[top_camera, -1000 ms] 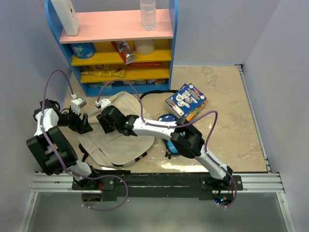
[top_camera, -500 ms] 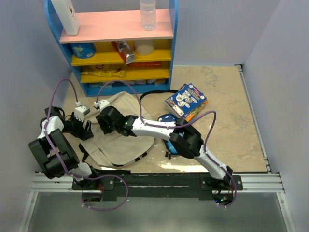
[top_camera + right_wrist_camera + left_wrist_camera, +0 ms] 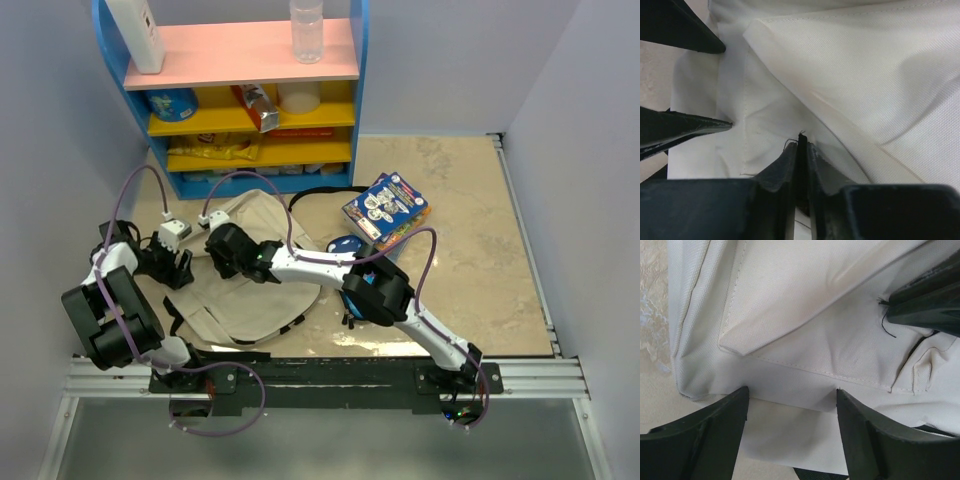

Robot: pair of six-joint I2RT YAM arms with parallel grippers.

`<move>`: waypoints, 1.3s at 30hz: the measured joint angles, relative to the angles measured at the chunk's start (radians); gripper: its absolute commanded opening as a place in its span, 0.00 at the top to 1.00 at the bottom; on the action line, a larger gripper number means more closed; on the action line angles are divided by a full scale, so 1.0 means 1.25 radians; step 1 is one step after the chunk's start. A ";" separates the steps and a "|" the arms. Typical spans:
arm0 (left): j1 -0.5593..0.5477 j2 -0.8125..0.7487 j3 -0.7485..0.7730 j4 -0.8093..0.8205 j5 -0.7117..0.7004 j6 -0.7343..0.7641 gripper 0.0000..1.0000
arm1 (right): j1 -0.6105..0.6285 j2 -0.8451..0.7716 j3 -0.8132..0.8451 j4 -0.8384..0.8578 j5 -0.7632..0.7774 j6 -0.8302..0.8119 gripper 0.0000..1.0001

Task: Pack the student bag
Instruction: Zip the student bag at the center of the board.

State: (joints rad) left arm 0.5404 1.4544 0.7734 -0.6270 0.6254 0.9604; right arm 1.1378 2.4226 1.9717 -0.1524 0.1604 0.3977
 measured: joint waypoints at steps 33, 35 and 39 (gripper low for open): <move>-0.068 -0.007 0.054 -0.062 0.020 -0.051 0.76 | 0.011 -0.202 -0.278 0.116 0.126 0.033 1.00; -0.073 -0.028 0.100 -0.102 0.055 -0.057 0.70 | 0.011 -0.202 -0.279 0.119 0.134 0.038 1.00; -0.133 -0.098 0.133 -0.122 0.095 -0.061 0.66 | 0.011 -0.202 -0.279 0.127 0.137 0.044 1.00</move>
State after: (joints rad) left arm 0.3744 1.3315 0.9401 -0.7795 0.7444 0.8841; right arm 1.1515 2.1696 1.6226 0.0063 0.3317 0.4530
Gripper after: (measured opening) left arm 0.323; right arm 0.024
